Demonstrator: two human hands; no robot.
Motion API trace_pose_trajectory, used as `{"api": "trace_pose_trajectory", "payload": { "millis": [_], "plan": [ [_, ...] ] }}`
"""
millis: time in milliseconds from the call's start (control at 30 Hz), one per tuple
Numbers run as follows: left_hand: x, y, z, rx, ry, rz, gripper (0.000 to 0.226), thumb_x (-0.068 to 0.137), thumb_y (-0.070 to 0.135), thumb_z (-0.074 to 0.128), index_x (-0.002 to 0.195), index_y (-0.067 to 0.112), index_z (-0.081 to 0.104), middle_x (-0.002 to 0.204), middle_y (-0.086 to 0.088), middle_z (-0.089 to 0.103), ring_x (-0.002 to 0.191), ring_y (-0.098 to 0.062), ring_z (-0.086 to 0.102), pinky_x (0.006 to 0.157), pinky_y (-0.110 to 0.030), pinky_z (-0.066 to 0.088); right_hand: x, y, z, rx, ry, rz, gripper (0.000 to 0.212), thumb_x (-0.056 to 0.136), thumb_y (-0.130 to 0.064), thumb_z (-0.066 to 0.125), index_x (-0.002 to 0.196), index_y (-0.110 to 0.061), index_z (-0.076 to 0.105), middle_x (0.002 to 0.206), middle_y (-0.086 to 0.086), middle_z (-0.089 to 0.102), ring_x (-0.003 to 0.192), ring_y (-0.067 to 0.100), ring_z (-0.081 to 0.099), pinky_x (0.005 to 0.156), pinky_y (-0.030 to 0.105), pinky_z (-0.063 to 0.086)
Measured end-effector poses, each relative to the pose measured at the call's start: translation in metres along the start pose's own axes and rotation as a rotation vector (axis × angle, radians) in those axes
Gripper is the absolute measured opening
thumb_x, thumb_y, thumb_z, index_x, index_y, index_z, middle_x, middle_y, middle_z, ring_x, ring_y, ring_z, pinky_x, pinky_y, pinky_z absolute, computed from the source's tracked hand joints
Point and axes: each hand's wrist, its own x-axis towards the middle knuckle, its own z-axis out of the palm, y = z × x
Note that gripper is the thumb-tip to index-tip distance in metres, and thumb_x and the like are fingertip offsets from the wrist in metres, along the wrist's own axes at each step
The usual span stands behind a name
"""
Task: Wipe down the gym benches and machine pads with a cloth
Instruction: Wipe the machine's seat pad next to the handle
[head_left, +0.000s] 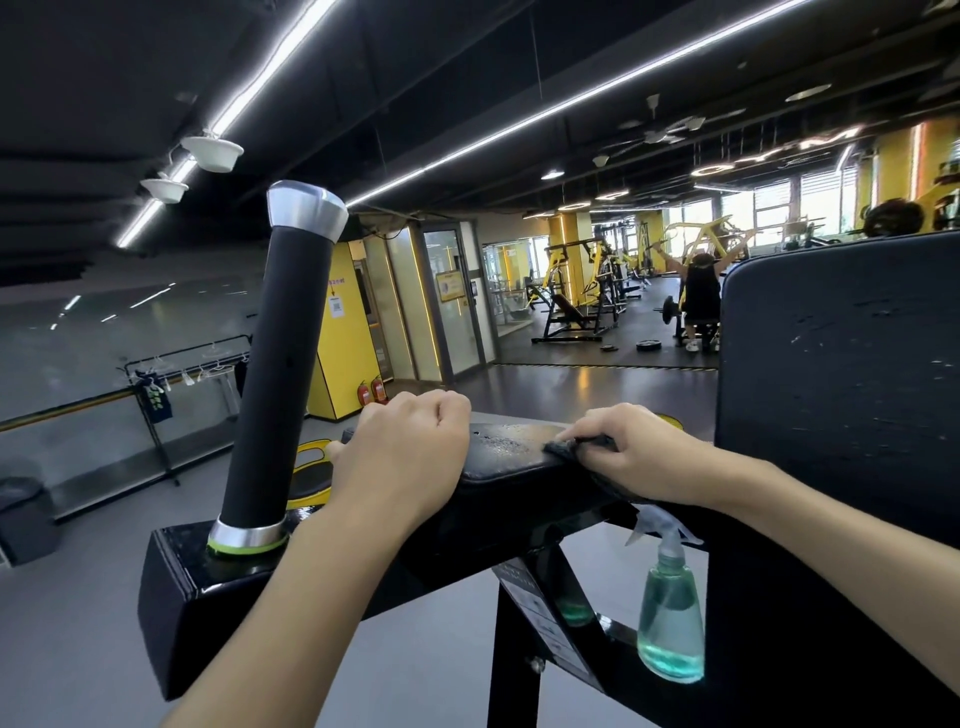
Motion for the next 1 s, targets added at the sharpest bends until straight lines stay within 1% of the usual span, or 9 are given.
{"api": "trace_pose_trajectory", "payload": {
  "millis": [67, 200, 367, 467, 500, 633, 767, 867, 1000],
  "plan": [
    [-0.001, 0.000, 0.000, 0.003, -0.011, 0.001, 0.040, 0.106, 0.030, 0.020, 0.116, 0.033, 0.059, 0.130, 0.003, 0.054, 0.123, -0.023, 0.039, 0.105, -0.056, 0.030, -0.002, 0.007, 0.000, 0.024, 0.012, 0.039, 0.031, 0.095, -0.010, 0.051, 0.107, -0.027, 0.073, 0.098, -0.012, 0.073, 0.086, 0.005, 0.062, 0.078, 0.015, 0.045],
    [-0.001, 0.001, -0.001, -0.007, -0.016, -0.003, 0.041, 0.106, 0.032, 0.020, 0.116, 0.033, 0.060, 0.131, 0.003, 0.054, 0.124, -0.024, 0.039, 0.104, -0.057, 0.028, 0.005, 0.019, 0.000, -0.088, -0.001, 0.123, 0.032, 0.090, -0.010, 0.048, 0.102, -0.024, 0.074, 0.095, -0.004, 0.073, 0.093, 0.021, 0.064, 0.086, 0.034, 0.051],
    [0.000, -0.002, 0.000, -0.001, -0.014, 0.009, 0.041, 0.105, 0.032, 0.019, 0.115, 0.033, 0.059, 0.127, 0.004, 0.054, 0.118, -0.021, 0.039, 0.105, -0.057, 0.029, 0.001, 0.000, -0.003, -0.001, -0.032, 0.020, 0.031, 0.094, -0.009, 0.050, 0.109, -0.023, 0.073, 0.104, -0.012, 0.071, 0.097, 0.007, 0.062, 0.087, 0.018, 0.047],
    [0.000, -0.002, -0.001, -0.014, -0.018, 0.007, 0.042, 0.104, 0.033, 0.019, 0.115, 0.033, 0.059, 0.125, 0.005, 0.054, 0.109, -0.017, 0.035, 0.104, -0.057, 0.029, 0.010, 0.014, -0.007, -0.086, -0.068, 0.114, 0.028, 0.092, -0.011, 0.049, 0.100, -0.020, 0.073, 0.093, -0.003, 0.073, 0.093, 0.021, 0.066, 0.086, 0.035, 0.053],
    [0.000, -0.002, 0.000, -0.009, -0.020, 0.008, 0.042, 0.104, 0.033, 0.018, 0.115, 0.033, 0.059, 0.125, 0.005, 0.054, 0.111, -0.017, 0.036, 0.105, -0.057, 0.029, 0.014, 0.014, -0.007, -0.114, -0.080, 0.115, 0.027, 0.091, -0.011, 0.049, 0.099, -0.020, 0.073, 0.091, -0.004, 0.072, 0.092, 0.020, 0.066, 0.086, 0.033, 0.052],
    [0.002, -0.003, 0.000, 0.019, -0.022, 0.016, 0.041, 0.105, 0.032, 0.017, 0.116, 0.034, 0.056, 0.125, 0.005, 0.053, 0.118, -0.019, 0.038, 0.106, -0.059, 0.030, 0.023, -0.011, -0.007, -0.064, -0.096, -0.011, 0.029, 0.094, -0.011, 0.052, 0.105, -0.025, 0.075, 0.086, -0.027, 0.061, 0.085, -0.008, 0.058, 0.077, 0.006, 0.041],
    [0.002, -0.004, 0.001, 0.029, -0.021, 0.025, 0.040, 0.105, 0.031, 0.018, 0.114, 0.034, 0.056, 0.123, 0.005, 0.053, 0.116, -0.019, 0.038, 0.105, -0.059, 0.030, 0.032, 0.003, -0.011, -0.149, -0.157, 0.080, 0.030, 0.092, -0.012, 0.050, 0.103, -0.025, 0.074, 0.097, -0.008, 0.072, 0.091, 0.017, 0.063, 0.086, 0.030, 0.051],
    [0.001, -0.003, 0.001, 0.053, -0.018, 0.030, 0.039, 0.106, 0.027, 0.018, 0.117, 0.031, 0.055, 0.125, 0.003, 0.053, 0.115, -0.019, 0.038, 0.105, -0.061, 0.031, 0.041, -0.004, -0.007, -0.205, -0.168, 0.054, 0.029, 0.090, -0.011, 0.049, 0.099, -0.023, 0.074, 0.092, -0.003, 0.068, 0.087, 0.020, 0.060, 0.083, 0.031, 0.050],
    [0.002, -0.004, 0.002, 0.082, -0.006, 0.034, 0.039, 0.106, 0.023, 0.017, 0.121, 0.031, 0.052, 0.130, 0.002, 0.051, 0.123, -0.023, 0.039, 0.104, -0.060, 0.033, 0.044, -0.004, -0.007, -0.059, -0.174, 0.010, 0.030, 0.093, -0.010, 0.050, 0.104, -0.023, 0.075, 0.092, -0.016, 0.068, 0.084, 0.004, 0.061, 0.080, 0.020, 0.046]
  ]
}}
